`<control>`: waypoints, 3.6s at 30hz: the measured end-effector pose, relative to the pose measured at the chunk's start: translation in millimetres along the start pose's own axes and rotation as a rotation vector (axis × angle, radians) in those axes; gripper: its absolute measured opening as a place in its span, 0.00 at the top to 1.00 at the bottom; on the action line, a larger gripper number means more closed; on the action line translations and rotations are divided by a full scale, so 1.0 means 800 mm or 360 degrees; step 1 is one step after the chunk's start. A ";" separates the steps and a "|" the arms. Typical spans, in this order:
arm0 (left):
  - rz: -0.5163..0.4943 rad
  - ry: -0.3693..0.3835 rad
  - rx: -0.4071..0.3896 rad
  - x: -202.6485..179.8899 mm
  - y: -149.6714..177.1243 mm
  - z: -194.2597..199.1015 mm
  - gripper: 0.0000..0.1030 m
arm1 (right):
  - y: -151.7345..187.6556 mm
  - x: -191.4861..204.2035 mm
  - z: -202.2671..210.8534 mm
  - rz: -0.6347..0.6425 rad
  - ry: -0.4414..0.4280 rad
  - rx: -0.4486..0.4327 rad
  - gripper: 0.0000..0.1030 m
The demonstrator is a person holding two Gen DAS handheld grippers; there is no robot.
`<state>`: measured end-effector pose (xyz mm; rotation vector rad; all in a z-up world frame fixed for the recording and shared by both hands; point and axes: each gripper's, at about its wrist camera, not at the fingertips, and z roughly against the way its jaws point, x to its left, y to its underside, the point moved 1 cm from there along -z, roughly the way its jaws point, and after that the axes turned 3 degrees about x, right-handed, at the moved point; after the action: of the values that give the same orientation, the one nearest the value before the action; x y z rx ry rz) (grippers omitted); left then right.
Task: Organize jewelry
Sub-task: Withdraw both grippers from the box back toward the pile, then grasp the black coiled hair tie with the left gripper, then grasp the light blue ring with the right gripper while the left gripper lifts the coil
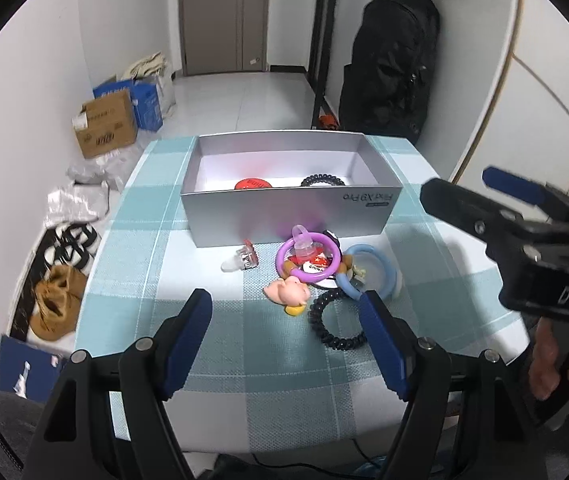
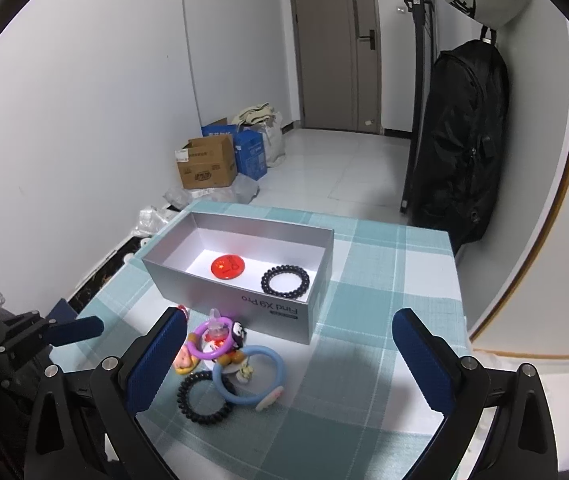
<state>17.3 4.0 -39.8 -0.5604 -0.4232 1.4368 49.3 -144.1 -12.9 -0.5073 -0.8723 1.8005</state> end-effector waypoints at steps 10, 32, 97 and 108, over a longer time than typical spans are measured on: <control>-0.0019 0.0038 0.0169 -0.006 0.008 -0.032 0.30 | 0.006 -0.018 -0.009 -0.0040 0.0029 0.0065 0.00; -0.0211 0.0109 0.0316 -0.050 0.019 -0.051 0.51 | 0.014 -0.051 -0.014 -0.0205 0.0018 0.0143 0.00; 0.0340 0.0367 -0.0138 0.075 -0.031 0.032 0.66 | 0.035 0.009 -0.072 0.0008 -0.0181 0.0389 0.42; 0.0292 0.0243 -0.0172 0.067 -0.056 0.023 0.66 | -0.008 0.000 -0.036 -0.0063 -0.0353 0.0113 0.42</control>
<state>47.8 57.3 -1.4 -0.8076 -0.3358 1.5399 73.5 -133.4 -26.7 -0.2458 -0.9576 1.8678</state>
